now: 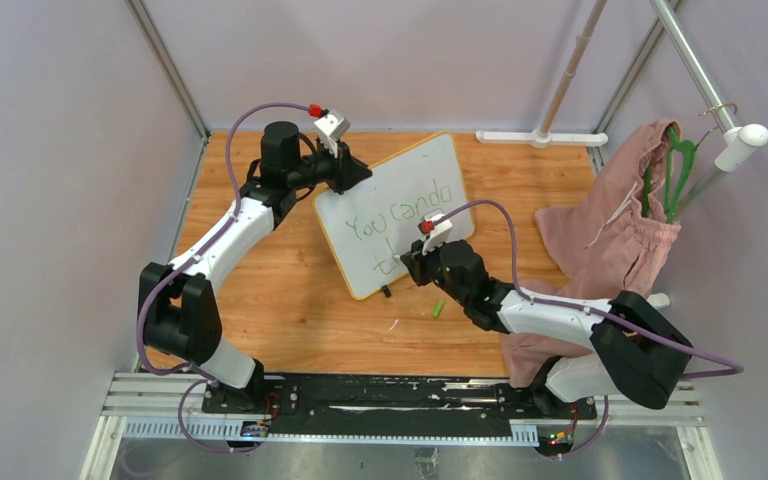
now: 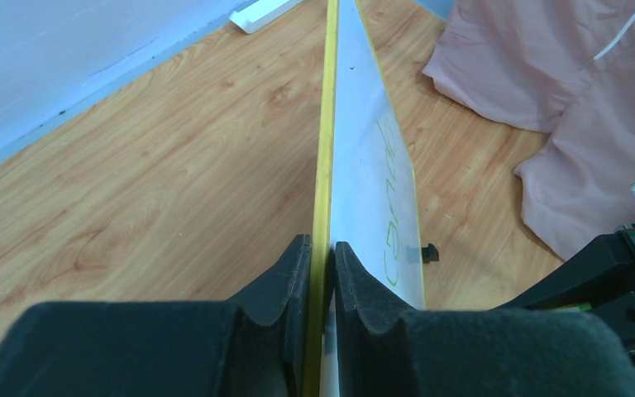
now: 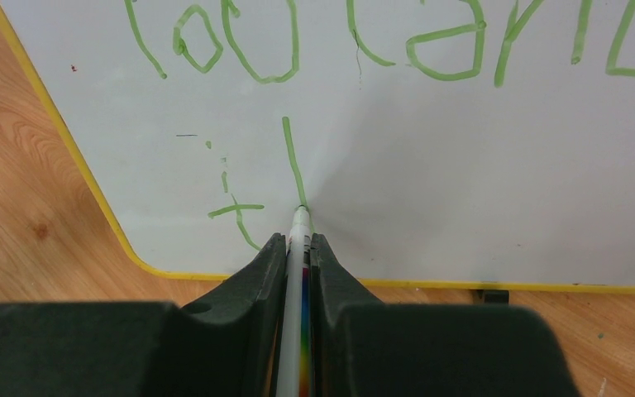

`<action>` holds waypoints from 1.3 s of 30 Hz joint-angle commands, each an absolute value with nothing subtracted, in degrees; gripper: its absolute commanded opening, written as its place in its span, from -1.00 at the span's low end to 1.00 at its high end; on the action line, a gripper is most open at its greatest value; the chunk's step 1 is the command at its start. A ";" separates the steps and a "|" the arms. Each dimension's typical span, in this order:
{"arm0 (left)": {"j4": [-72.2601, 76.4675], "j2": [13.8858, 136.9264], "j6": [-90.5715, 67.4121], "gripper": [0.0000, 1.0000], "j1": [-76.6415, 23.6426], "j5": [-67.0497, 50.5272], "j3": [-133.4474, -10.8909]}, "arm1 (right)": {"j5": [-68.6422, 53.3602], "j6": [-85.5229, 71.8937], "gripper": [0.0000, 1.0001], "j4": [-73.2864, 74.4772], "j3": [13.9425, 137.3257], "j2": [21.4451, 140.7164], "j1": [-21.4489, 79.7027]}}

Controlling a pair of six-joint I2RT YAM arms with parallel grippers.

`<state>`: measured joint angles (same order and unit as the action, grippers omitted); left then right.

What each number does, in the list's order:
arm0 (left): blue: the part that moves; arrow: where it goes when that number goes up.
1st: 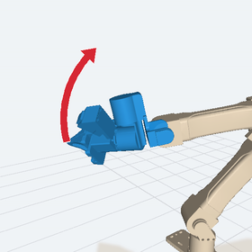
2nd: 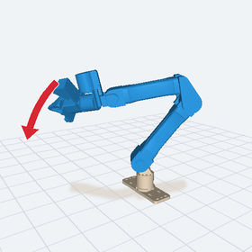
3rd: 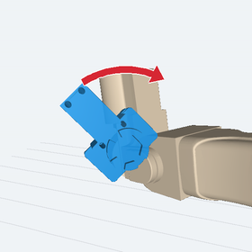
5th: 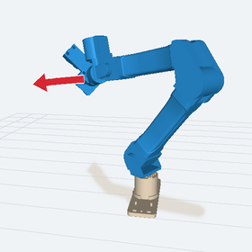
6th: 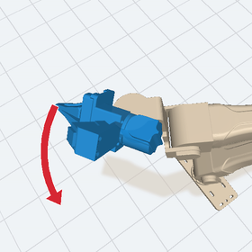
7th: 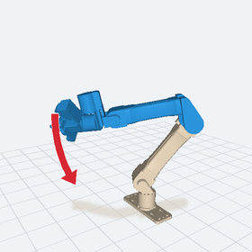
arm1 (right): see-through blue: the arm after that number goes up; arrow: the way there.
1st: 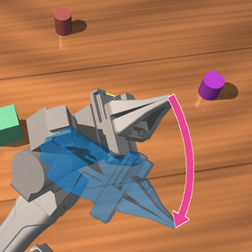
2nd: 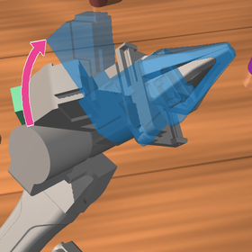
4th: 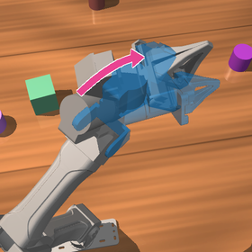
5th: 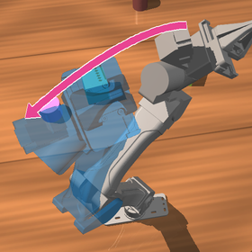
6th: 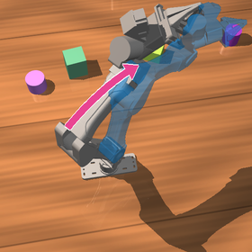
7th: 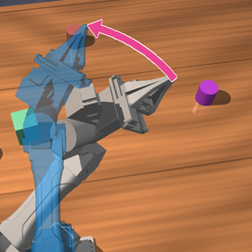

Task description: Write a sentence on the whiteboard

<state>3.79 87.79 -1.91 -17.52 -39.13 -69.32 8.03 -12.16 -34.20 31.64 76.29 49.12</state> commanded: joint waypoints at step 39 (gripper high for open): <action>-0.26 89.23 -1.59 -0.91 -20.30 -40.34 -67.19 | 10.43 -12.17 -1.00 -33.12 27.04 73.40 45.88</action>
